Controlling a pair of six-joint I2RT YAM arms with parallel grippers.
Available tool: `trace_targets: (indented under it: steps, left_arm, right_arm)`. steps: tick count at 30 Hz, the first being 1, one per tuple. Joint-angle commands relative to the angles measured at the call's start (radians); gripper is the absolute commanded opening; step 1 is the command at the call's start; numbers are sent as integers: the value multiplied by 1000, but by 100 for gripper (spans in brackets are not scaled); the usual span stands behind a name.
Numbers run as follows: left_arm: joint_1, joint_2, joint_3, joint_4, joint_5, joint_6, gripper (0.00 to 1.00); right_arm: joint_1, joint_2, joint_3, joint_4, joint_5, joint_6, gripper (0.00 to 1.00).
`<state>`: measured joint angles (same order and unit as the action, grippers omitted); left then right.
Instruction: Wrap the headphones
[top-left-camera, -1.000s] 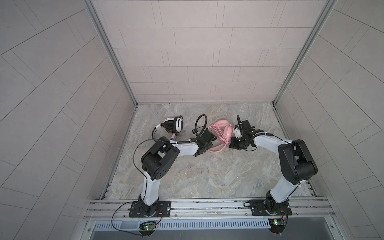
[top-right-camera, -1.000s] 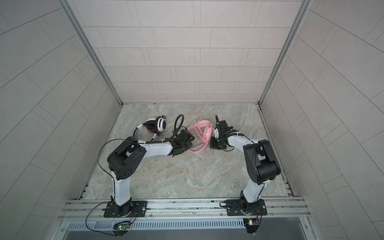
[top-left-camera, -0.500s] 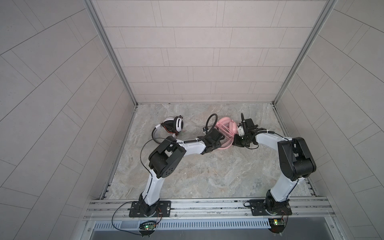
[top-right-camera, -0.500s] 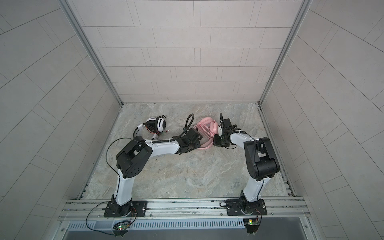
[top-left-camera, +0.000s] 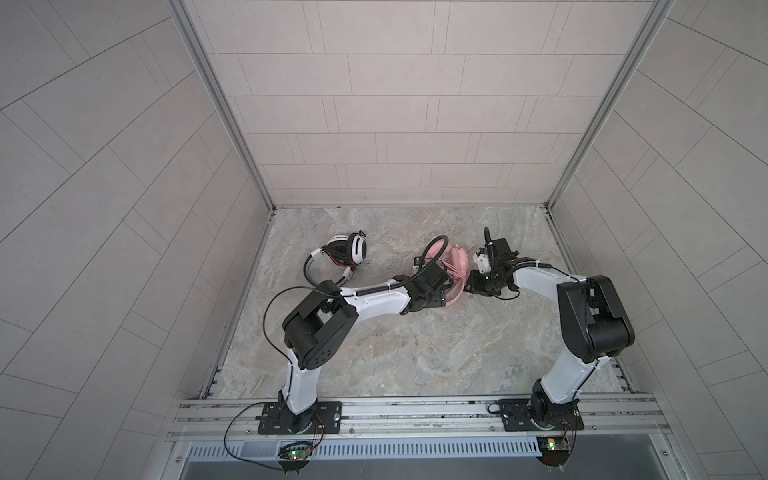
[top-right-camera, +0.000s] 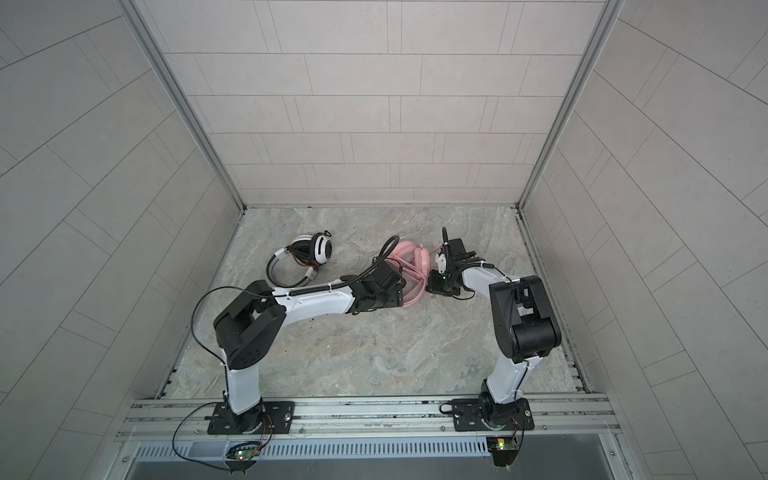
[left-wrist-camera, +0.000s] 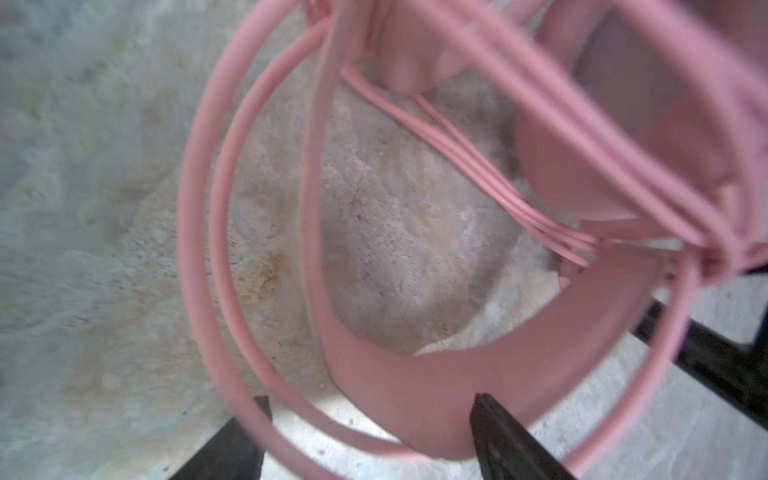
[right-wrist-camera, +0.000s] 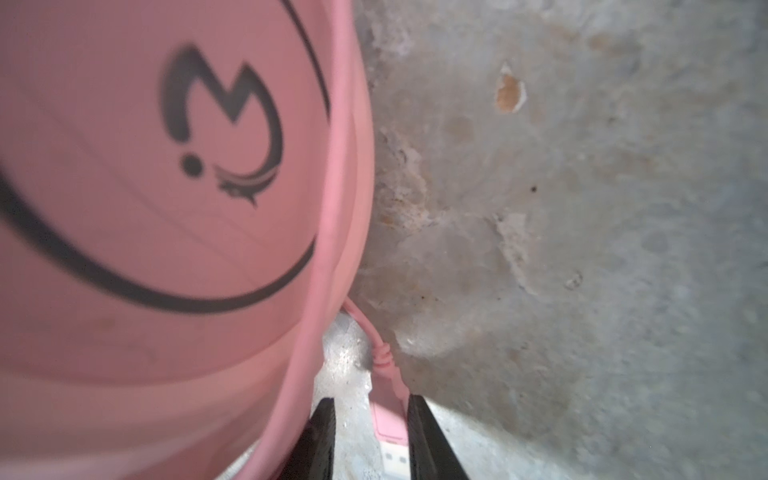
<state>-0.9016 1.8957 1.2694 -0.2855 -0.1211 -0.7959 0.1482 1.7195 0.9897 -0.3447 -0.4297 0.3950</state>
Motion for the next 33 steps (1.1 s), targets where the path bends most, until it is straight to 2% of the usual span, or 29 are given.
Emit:
trace_targets:
  steps: [1, 3, 6, 11, 17, 19, 23, 24, 26, 28, 30, 33]
  left_arm:
    - [-38, -67, 58, -73, -52, 158, 88]
    - [-39, -96, 52, -68, -52, 179, 93]
    - [-37, -166, 9, -29, -72, 200, 94]
    - [-34, -325, -147, 139, -195, 243, 94]
    - [19, -567, -274, 181, -369, 353, 94]
    - [66, -657, -320, 213, -361, 415, 94]
    - [222, -829, -337, 153, -338, 438, 97]
    - [258, -860, -340, 139, -338, 442, 97]
    - [328, -917, -359, 130, -352, 454, 98]
    - [394, -967, -417, 180, -411, 461, 100]
    - [442, -999, -483, 239, -457, 484, 100]
    - [499, -1034, -588, 338, -490, 547, 100]
  right_arm:
    - [-9, -47, -5, -5, -6, -8, 35]
    - [-13, -62, -5, -15, -2, -8, 37]
    - [-19, -107, -5, -39, 30, -15, 39]
    - [-18, -204, 29, -87, 126, -34, 39]
    - [-18, -384, 25, -77, 312, -71, 39]
    - [-18, -443, -8, -20, 375, -81, 39]
    - [-19, -548, -59, 80, 474, -61, 40]
    - [-20, -564, -64, 96, 496, -63, 42]
    - [-20, -582, -68, 117, 560, -78, 52]
    - [-20, -583, -85, 139, 665, -81, 62]
    - [-21, -583, -127, 189, 755, -74, 64]
    - [-25, -581, -209, 300, 820, -95, 64]
